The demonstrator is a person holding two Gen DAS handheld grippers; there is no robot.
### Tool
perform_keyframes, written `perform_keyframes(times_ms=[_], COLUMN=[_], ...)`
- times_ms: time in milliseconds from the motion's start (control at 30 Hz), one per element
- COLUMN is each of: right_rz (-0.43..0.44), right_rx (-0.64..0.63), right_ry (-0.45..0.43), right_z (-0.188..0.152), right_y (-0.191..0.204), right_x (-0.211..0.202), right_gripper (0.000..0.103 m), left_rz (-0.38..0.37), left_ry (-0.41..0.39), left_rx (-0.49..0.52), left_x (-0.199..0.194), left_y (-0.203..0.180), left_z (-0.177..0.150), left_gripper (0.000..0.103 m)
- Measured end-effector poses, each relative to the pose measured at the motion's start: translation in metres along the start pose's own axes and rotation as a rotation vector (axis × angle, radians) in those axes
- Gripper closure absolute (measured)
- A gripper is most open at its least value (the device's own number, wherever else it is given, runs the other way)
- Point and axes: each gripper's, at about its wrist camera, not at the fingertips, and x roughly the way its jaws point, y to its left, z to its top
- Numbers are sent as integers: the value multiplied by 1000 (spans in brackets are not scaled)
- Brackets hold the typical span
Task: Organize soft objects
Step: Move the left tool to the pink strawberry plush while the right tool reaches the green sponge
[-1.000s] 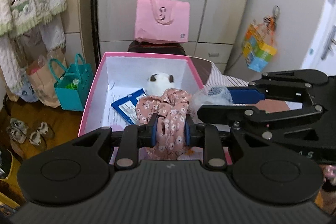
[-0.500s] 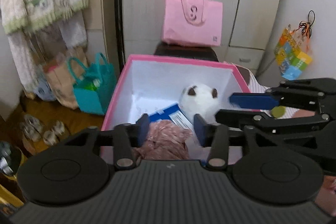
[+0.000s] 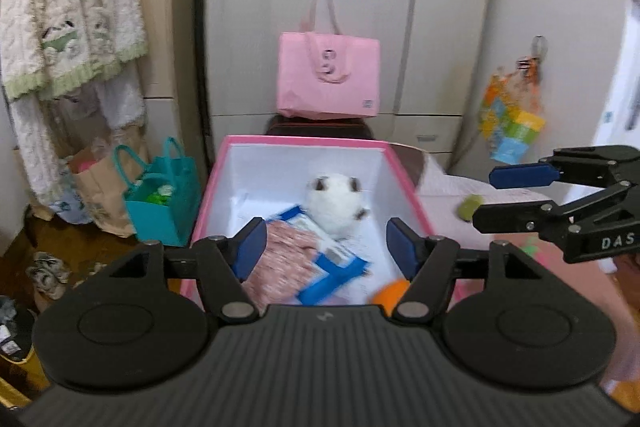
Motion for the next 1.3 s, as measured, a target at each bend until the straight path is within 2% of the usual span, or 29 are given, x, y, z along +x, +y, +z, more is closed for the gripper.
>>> perform_keyframes(times_ms=[167, 400, 600, 733, 833, 900, 1000, 1100, 1300], right_rz=[10, -8, -29, -52, -62, -75, -98, -115, -97], right_rx=[31, 42, 54, 64, 59, 59, 70, 92, 101], right_ry=[14, 26, 29, 19, 18, 11, -5, -16, -14], right_z=[-15, -36, -52, -63, -69, -72, -75, -78, -83], right_y=[2, -5, -21, -35, -43, -52, -67, -87, -124], right_x=[-38, -78, -103, -116, -123, -129, -136, -140, -131], right_gripper=[31, 29, 25, 25, 25, 25, 24, 24, 24], left_rz=[-64, -131, -223, -277, -275, -287, -322, -323, -343], left_ry=[3, -16, 12, -24, -73, -79, -48, -31, 40], left_rx=[47, 128, 149, 189, 196, 185, 151, 136, 90], left_x=[-23, -46, -44, -35, -29, -20, -2, 18, 68], left_y=[-24, -65, -97, -120, -134, -143, -155, -170, -199], left_z=[-5, -16, -21, -20, -19, -18, -19, -25, -38], left_gripper=[36, 34, 34, 34, 34, 34, 34, 34, 34])
